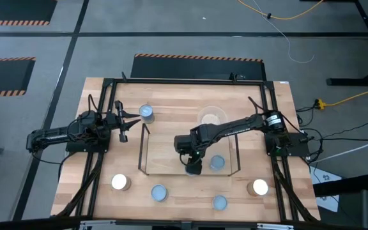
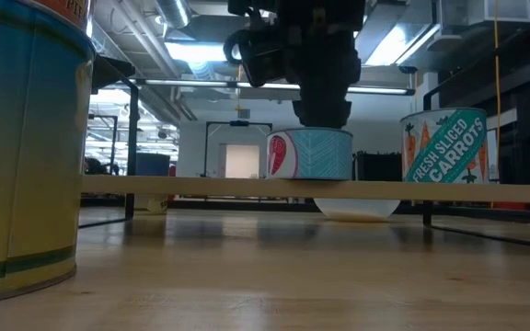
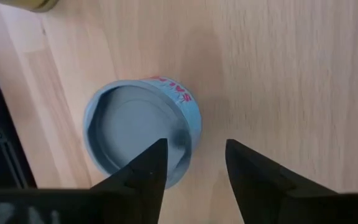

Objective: Pick and place cans onto a shelf
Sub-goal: Put the canned tuna on the shelf

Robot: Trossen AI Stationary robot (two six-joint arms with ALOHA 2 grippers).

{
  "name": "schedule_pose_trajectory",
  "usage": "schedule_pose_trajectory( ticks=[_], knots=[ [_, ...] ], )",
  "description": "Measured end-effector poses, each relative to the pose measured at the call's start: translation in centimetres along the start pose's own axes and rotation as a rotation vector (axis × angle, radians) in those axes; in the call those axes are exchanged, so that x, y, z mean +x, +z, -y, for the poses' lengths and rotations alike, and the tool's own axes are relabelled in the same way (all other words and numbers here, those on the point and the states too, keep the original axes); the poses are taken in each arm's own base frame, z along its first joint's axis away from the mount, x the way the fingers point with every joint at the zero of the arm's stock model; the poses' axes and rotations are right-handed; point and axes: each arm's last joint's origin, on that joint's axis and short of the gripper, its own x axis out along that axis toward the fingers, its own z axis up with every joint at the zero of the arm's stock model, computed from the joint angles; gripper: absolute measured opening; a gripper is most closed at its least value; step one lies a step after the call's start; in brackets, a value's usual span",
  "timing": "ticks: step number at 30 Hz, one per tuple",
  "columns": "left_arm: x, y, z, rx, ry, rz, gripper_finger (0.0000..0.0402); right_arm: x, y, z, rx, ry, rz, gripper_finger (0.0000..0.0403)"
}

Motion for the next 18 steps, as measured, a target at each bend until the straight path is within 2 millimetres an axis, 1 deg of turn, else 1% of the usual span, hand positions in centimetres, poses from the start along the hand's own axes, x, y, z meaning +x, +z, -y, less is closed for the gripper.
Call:
schedule_pose_trajectory(
  ticks=[4, 8, 12, 18],
  knots=[
    [0.00, 0.00, 0.00, 0.000, 0.000, 0.000, 0.0078, 0.05, 0.07, -0.01, -0.009, 0.002, 0.005, 0.0164],
    [0.00, 0.00, 0.00, 0.000, 0.000, 0.000, 0.0078, 0.05, 0.07, -0.01, -0.042, 0.002, 0.005, 0.0140],
    [0.00, 0.00, 0.00, 0.000, 0.000, 0.000, 0.0078, 0.07, 0.10, 0.01, -0.053, -0.006, 0.009, 0.0098],
    [0.00, -0.01, 0.00, 0.000, 0.000, -0.001, 0.0078, 0.07, 0.20, -0.02, -0.065, -0.014, 0.024, 0.0024]
  ],
)
